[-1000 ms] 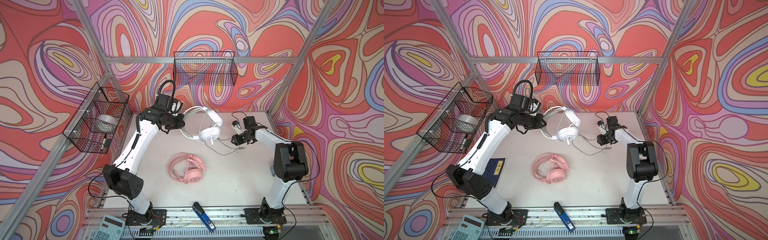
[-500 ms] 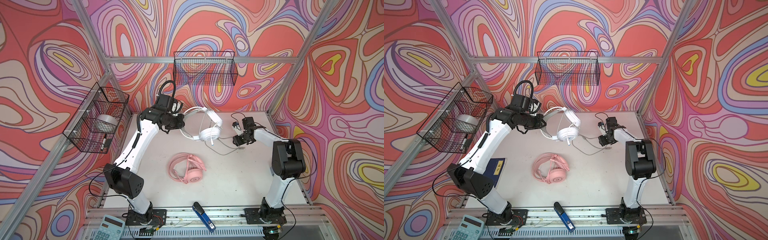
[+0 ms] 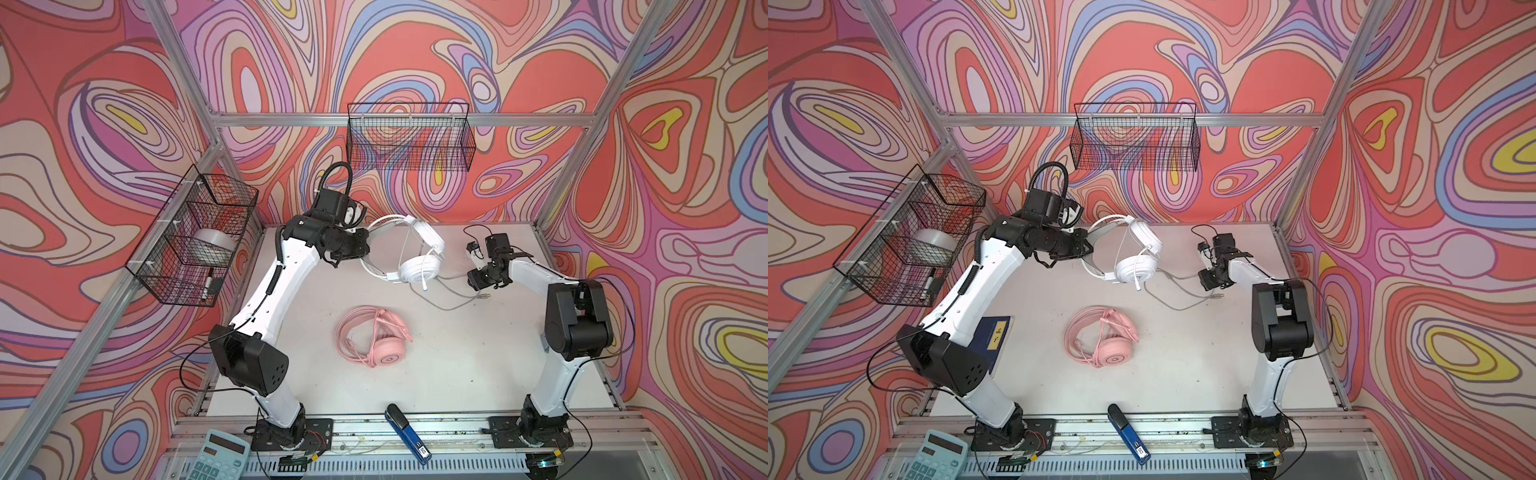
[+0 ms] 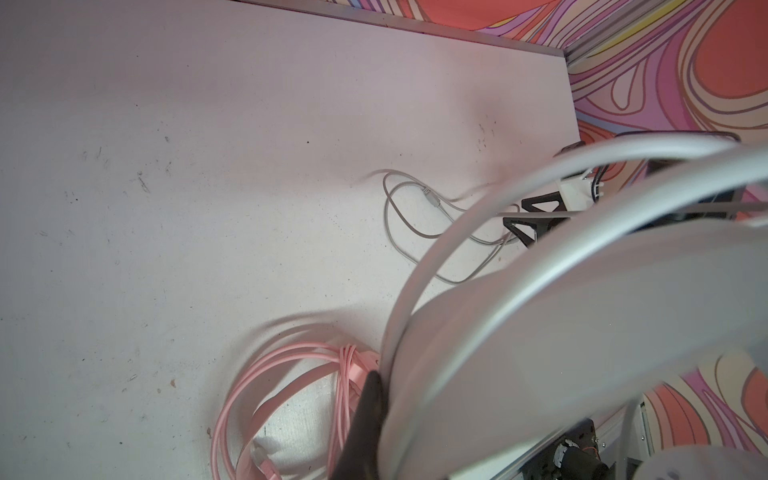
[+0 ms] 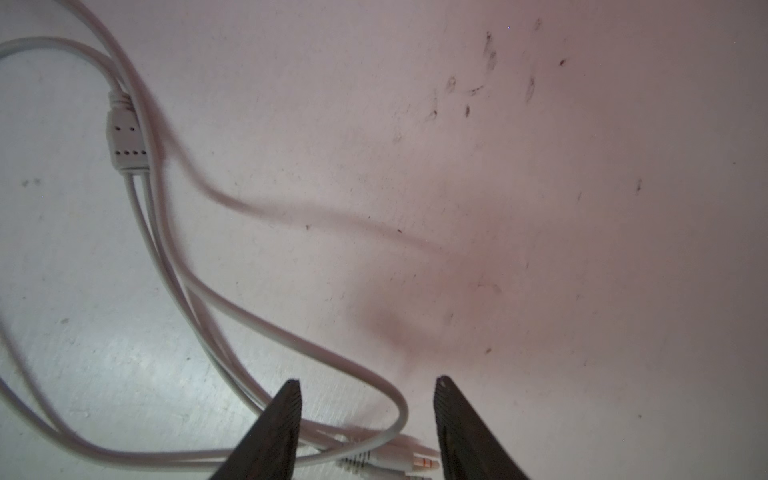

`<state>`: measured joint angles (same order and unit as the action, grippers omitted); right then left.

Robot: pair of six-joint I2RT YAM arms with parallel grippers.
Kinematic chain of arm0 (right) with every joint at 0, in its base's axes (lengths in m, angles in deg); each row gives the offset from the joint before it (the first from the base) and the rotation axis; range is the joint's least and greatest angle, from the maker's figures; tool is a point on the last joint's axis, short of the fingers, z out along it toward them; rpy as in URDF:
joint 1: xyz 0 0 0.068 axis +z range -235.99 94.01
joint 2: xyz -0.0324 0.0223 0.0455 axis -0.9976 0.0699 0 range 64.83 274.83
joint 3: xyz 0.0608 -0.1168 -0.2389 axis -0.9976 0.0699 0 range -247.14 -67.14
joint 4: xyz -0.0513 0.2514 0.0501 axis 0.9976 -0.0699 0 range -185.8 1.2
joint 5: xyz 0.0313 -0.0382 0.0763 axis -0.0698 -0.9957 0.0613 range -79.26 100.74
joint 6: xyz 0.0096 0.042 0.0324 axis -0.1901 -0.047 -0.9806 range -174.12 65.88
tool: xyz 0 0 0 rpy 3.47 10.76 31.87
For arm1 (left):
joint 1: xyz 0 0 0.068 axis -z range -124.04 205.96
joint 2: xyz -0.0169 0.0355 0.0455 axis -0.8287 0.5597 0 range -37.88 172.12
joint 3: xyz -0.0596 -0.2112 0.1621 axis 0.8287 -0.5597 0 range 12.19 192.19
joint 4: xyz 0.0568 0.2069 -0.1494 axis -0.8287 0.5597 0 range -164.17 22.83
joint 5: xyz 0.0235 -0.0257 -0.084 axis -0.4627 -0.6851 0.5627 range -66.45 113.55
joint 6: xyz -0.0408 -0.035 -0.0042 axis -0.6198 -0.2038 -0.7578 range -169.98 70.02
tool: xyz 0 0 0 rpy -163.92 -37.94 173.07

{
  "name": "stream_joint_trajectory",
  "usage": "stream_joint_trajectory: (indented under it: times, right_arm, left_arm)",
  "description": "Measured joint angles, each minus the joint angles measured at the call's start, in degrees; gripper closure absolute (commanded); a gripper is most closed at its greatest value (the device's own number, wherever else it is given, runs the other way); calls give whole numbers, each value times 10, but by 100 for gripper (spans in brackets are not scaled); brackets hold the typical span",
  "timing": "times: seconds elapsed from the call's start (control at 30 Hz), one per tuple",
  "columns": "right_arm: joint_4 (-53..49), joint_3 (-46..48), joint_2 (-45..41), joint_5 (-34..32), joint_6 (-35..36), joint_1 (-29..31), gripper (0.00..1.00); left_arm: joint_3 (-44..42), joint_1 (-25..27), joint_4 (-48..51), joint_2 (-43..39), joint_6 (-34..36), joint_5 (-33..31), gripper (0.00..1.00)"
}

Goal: Wrap the headphones

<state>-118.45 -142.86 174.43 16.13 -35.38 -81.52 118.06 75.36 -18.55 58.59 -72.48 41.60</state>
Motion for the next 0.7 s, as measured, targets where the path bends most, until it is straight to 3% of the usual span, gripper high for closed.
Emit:
stream_joint_trajectory:
  times: [0.17, 0.33, 0.5, 0.7]
  right_arm:
    - [2, -21, 38, 16, -4, 0, 60]
    - [4, -19, 32, 39, 0, 0, 93]
    - [5, 6, -7, 51, 12, 0, 99]
    - [-3, 58, -110, 58, 41, 15, 100]
  left_arm:
    - [0, 0, 0, 1, 0, -1, 100]
    - [0, 0, 0, 1, -1, -3, 100]
    - [0, 0, -1, 2, -9, -9, 100]
    - [0, 0, -4, 7, -32, -38, 100]
